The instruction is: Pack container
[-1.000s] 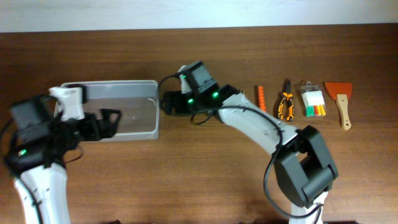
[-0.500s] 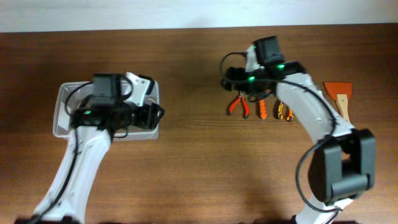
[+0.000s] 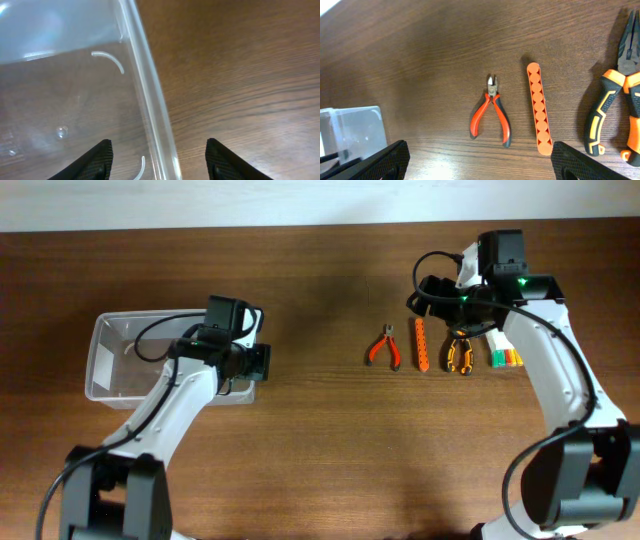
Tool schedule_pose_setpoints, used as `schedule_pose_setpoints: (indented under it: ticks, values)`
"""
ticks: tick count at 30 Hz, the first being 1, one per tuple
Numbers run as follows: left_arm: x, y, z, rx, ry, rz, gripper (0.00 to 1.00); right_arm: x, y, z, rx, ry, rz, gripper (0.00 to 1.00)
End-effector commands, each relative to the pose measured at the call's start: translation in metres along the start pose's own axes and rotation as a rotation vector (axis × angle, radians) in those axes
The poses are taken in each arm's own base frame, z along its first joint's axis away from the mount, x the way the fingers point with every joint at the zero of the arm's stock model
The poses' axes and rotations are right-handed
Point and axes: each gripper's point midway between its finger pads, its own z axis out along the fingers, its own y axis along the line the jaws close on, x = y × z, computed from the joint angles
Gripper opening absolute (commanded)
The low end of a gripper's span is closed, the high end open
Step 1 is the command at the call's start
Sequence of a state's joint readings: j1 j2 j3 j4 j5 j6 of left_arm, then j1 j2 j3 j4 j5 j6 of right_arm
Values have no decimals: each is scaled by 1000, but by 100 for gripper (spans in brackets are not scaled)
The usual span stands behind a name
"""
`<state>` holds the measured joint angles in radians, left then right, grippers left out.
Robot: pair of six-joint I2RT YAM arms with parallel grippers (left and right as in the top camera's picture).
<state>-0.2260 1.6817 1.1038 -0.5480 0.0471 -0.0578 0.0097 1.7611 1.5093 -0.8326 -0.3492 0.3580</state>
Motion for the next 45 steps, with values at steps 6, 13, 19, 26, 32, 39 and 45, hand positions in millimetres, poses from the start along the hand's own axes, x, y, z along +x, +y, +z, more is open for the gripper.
schedule_pose_setpoints:
  ticks: [6,13,19,26,32,39,45]
  values:
    - [-4,-22,15,-5,-4,2,23,-11,19,-37,-43,-85,-46,91]
    - [-12,-84,12,64,-73,68,21,-3,17,-40,-33,-58,-36,91]
    - [-15,-121,9,96,-121,70,31,4,15,-40,-23,-30,-35,91]
    - [-14,-119,3,76,-99,75,80,20,18,-37,-13,28,-57,89]
    - [-39,-104,-29,38,-146,73,87,38,49,-28,-45,66,-135,89]
    - [-65,-61,-85,-97,-208,55,97,65,103,-13,-94,79,-301,84]
    - [-47,26,-144,-357,-169,-57,99,92,134,11,-25,70,-355,84]
